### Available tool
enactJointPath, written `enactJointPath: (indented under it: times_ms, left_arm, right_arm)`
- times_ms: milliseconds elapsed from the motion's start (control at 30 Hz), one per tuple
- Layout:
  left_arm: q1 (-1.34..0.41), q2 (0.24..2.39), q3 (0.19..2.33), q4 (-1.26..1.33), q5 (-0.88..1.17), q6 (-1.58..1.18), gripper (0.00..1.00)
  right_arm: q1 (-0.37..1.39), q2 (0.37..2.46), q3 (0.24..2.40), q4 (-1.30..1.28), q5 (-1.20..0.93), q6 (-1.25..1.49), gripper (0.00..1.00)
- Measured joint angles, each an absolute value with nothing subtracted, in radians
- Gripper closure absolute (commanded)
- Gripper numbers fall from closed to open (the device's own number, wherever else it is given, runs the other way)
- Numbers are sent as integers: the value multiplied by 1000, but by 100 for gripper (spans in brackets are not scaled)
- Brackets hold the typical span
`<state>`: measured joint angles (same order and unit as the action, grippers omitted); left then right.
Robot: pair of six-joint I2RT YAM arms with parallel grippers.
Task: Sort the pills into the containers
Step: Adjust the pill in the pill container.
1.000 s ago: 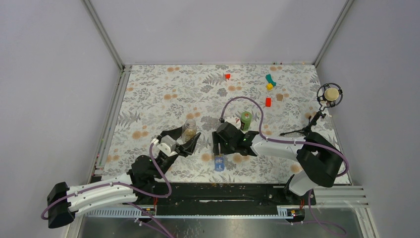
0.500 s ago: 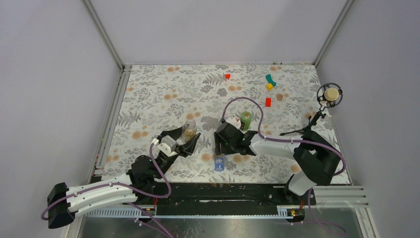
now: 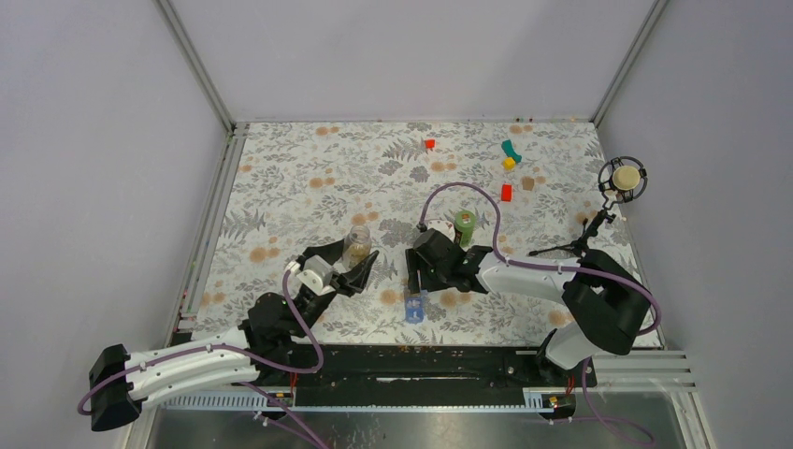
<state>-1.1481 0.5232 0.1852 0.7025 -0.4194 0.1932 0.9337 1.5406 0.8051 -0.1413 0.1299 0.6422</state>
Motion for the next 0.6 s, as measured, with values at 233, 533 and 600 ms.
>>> enactJointPath:
  times_ms: [233, 533, 600]
  left_arm:
    - [-1148, 524, 185, 702, -419, 193, 100]
    - [-1148, 524, 185, 701, -419, 193, 100]
    - [-1148, 524, 185, 700, -419, 193, 100]
  right_arm:
    - [933, 1541, 805, -141, 111, 633, 27]
    - [926, 1547, 805, -135, 84, 633, 22]
    - [926, 1555, 805, -130, 81, 633, 22]
